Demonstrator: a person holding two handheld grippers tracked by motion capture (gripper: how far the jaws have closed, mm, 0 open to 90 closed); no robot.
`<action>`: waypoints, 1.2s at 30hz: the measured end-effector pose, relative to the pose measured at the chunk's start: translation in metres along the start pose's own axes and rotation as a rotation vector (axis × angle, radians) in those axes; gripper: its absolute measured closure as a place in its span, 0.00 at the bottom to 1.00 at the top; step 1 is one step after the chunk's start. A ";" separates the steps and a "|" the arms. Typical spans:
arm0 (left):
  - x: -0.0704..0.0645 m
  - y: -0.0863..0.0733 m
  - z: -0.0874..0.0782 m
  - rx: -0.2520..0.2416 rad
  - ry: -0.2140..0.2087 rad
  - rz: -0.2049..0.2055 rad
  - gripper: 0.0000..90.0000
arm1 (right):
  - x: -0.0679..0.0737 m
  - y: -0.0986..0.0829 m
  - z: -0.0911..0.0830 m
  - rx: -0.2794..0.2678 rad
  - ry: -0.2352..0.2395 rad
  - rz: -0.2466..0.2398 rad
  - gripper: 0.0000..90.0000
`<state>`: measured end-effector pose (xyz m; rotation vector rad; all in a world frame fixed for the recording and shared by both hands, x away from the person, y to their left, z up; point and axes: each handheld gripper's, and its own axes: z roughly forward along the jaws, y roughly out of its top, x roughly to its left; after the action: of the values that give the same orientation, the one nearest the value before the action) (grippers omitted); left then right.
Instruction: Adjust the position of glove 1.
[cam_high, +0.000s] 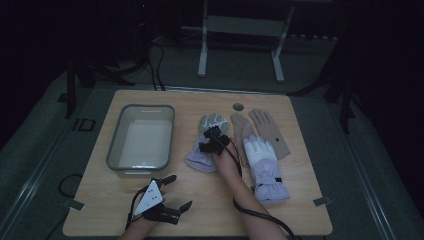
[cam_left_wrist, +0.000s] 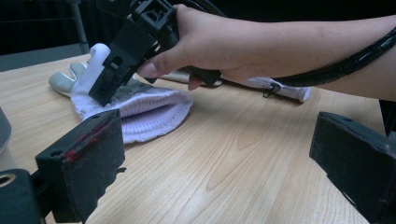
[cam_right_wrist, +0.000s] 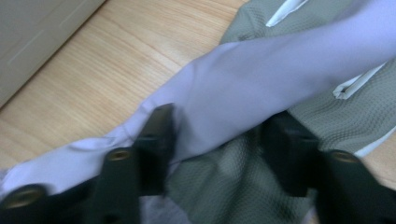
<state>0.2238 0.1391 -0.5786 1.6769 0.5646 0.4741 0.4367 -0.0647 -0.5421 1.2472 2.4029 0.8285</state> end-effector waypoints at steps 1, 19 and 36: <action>0.000 0.000 0.000 0.000 0.000 0.000 0.04 | 0.000 0.000 -0.001 0.005 0.006 -0.009 0.63; 0.000 0.000 0.000 -0.001 0.002 -0.002 0.04 | -0.007 0.009 -0.063 -0.060 0.069 -0.145 0.88; 0.000 0.000 0.000 -0.004 0.004 -0.007 0.04 | -0.003 -0.040 -0.088 -0.053 0.082 -0.249 0.87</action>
<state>0.2236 0.1389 -0.5786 1.6696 0.5722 0.4735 0.3678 -0.1164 -0.4981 0.8870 2.5164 0.8750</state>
